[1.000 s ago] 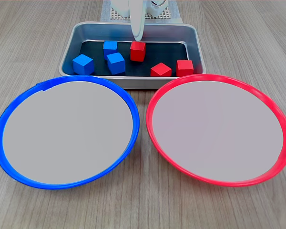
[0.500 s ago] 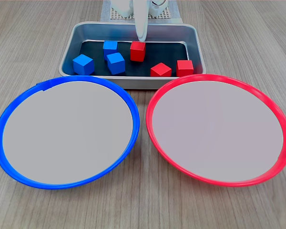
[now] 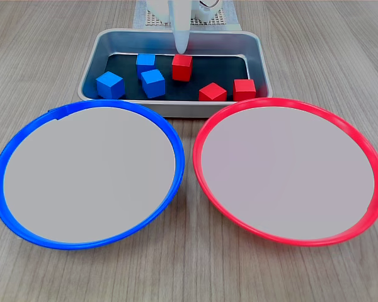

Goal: Move six blocks from tray to matching dishes

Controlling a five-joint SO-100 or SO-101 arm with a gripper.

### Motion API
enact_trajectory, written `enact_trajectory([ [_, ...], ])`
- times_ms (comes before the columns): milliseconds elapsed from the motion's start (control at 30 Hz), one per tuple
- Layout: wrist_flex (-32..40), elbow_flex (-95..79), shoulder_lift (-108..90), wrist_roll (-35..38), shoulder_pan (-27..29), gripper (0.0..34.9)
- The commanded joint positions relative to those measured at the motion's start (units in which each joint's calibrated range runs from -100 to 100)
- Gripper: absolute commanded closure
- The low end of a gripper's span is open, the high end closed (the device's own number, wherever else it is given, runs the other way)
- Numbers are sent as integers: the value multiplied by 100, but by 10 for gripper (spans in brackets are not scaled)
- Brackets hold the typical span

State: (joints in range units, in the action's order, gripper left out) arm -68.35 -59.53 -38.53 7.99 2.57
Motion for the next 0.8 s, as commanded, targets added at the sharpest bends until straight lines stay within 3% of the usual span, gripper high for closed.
enact_trajectory([
  [0, 170, 204, 574, 230, -35, 107],
  [100, 319, 168, 830, 303, -139, 102],
  [167, 442, 149, 1000, 313, -186, 119],
  [267, 690, 104, 1308, 327, -205, 202],
  [367, 863, 68, 1418, 332, -186, 250],
  [433, 946, 77, 1453, 357, -167, 259],
  [533, 1078, 95, 1470, 435, -139, 346],
  [667, 574, 796, 1563, 557, -195, 348],
  [767, -507, 2525, 1845, 493, -638, 348],
])
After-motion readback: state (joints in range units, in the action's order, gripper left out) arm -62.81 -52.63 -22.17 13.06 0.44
